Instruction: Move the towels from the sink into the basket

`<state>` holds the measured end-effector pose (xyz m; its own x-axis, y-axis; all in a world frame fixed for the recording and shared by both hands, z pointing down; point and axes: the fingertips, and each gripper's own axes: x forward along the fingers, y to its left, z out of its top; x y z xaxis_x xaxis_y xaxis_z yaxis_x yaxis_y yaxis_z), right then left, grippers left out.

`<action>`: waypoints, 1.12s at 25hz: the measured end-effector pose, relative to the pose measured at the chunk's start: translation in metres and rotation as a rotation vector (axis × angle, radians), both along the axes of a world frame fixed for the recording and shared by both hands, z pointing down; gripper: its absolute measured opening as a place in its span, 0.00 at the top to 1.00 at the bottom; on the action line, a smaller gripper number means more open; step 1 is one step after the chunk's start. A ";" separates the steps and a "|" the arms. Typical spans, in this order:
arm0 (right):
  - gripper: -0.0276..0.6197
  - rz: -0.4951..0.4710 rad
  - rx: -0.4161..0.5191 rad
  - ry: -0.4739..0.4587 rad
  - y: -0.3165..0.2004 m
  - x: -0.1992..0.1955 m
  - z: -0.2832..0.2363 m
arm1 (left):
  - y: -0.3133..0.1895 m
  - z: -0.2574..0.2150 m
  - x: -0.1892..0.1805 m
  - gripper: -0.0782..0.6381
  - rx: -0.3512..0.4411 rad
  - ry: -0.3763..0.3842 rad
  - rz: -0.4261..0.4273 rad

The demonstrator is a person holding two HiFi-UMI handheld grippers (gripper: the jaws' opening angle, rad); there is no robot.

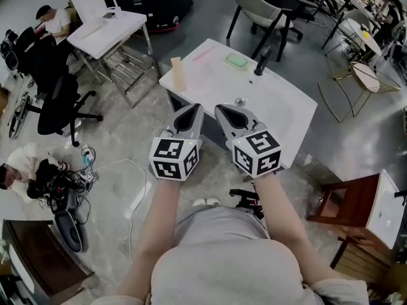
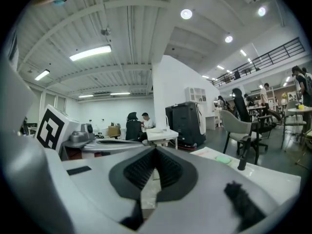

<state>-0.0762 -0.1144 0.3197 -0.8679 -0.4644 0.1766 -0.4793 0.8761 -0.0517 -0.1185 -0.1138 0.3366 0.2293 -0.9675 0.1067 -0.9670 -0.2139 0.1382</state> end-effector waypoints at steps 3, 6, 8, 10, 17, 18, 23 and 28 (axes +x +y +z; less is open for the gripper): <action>0.93 0.024 0.016 -0.015 0.001 0.007 -0.004 | -0.001 -0.009 0.007 0.89 0.022 -0.006 0.017; 0.93 0.046 0.041 -0.027 0.001 0.015 -0.010 | -0.003 -0.017 0.012 0.89 0.046 -0.007 0.028; 0.93 0.064 0.052 -0.042 -0.001 0.021 -0.015 | -0.004 -0.022 0.018 0.89 0.061 -0.011 0.042; 0.93 0.085 0.058 -0.065 -0.003 0.029 -0.020 | -0.007 -0.026 0.026 0.89 0.075 -0.027 0.059; 0.93 0.118 0.127 -0.059 -0.002 0.045 -0.033 | -0.010 -0.038 0.051 0.89 0.114 -0.068 0.110; 0.93 0.117 0.130 -0.056 -0.001 0.046 -0.034 | -0.010 -0.040 0.053 0.89 0.119 -0.070 0.115; 0.93 0.112 0.146 -0.051 0.001 0.053 -0.039 | -0.008 -0.048 0.061 0.89 0.139 -0.078 0.129; 0.93 0.111 0.146 -0.059 0.000 0.055 -0.040 | -0.007 -0.051 0.063 0.89 0.148 -0.089 0.132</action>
<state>-0.0209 -0.1147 0.2800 -0.8165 -0.5751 0.0509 -0.5736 0.8181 0.0416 -0.0550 -0.1210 0.2856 0.3507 -0.9364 -0.0090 -0.9364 -0.3508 0.0112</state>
